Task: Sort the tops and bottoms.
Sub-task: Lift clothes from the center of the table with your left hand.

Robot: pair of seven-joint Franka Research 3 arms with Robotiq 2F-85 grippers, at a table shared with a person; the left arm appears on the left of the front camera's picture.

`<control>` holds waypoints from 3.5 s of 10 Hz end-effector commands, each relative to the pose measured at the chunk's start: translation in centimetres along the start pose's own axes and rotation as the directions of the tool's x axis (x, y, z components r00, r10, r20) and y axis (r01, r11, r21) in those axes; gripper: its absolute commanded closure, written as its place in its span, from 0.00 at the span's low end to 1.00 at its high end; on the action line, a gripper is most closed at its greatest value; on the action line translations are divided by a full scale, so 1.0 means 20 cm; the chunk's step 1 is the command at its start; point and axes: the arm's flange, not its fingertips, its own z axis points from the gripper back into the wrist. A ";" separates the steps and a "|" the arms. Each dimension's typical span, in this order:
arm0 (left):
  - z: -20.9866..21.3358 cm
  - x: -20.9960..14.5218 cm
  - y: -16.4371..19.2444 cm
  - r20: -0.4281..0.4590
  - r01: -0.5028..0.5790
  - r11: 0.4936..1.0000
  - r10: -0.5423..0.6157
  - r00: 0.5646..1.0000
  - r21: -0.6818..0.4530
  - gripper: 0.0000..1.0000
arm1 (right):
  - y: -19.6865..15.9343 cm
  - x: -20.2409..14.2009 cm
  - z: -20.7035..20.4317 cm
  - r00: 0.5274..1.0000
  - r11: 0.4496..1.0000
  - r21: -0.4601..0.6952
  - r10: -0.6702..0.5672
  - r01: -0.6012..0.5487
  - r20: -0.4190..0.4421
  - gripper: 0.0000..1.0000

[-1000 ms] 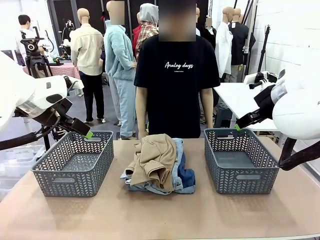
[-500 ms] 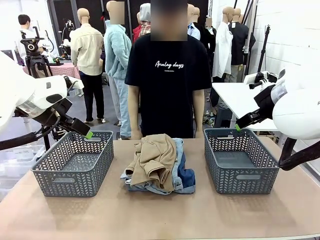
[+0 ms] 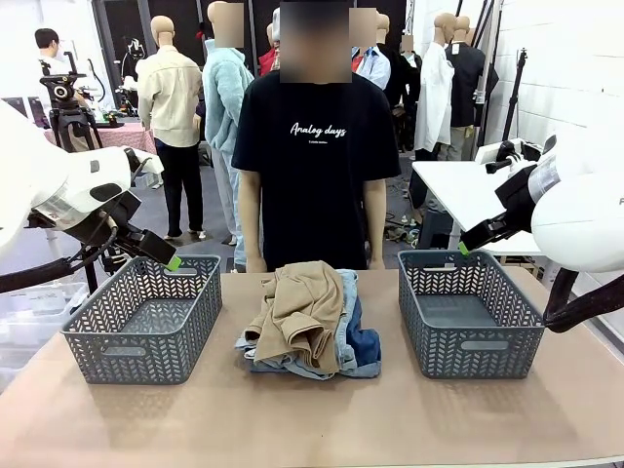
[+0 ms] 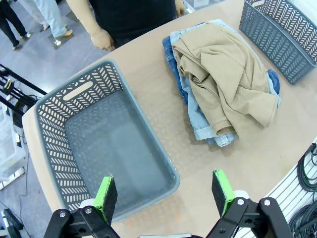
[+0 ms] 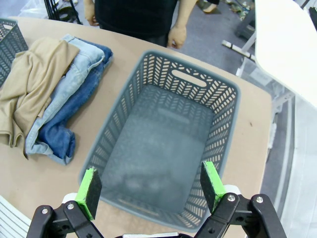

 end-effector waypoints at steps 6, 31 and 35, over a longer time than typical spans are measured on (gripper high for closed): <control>-0.56 0.32 -0.36 -0.068 0.101 0.977 -0.089 0.994 0.189 0.00 | 0.00 0.00 0.00 1.000 1.000 0.001 0.000 0.000 0.003 0.00; -1.17 0.50 -0.65 -0.285 -0.395 0.914 0.406 0.868 0.097 0.00 | 0.00 0.00 0.00 1.000 1.000 0.001 0.000 0.000 0.003 0.00; -1.18 0.51 -0.65 -0.305 -0.399 0.915 0.395 0.866 0.052 0.57 | 0.00 0.00 0.00 1.000 1.000 0.001 0.000 0.000 0.003 0.00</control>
